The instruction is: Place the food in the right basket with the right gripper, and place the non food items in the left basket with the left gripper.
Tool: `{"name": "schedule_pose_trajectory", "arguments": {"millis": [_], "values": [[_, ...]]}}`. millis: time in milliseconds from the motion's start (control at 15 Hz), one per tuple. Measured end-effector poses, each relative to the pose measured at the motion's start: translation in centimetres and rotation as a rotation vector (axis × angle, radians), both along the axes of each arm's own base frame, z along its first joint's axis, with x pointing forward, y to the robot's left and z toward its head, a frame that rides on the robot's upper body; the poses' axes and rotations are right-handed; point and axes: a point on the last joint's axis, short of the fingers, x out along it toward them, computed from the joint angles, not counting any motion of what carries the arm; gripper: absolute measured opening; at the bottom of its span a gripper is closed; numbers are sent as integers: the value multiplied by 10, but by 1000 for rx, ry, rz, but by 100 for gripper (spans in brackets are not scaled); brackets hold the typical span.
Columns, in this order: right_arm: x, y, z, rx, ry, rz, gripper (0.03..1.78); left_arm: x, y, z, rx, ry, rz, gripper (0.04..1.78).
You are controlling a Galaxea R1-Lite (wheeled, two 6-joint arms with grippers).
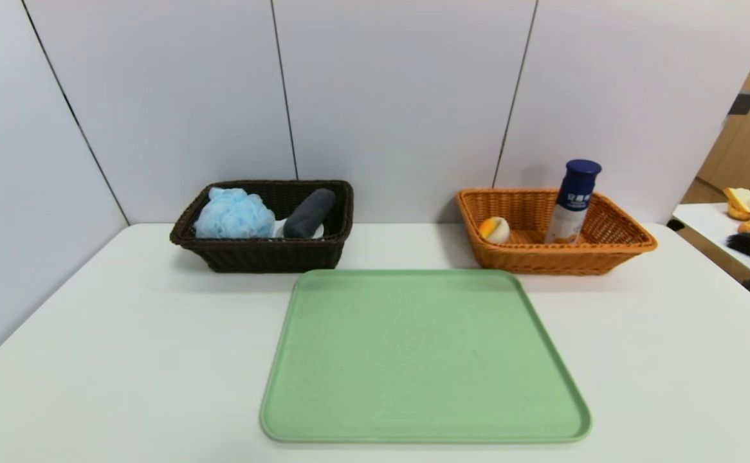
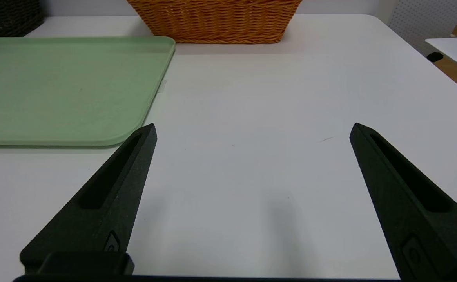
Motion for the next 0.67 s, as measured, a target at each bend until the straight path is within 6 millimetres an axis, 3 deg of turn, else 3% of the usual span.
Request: {"name": "schedule_pose_trajectory", "arguments": {"millis": [667], "values": [[0, 0, 0, 0, 0, -1, 170, 0, 0, 0, 0, -1, -2, 169]]}}
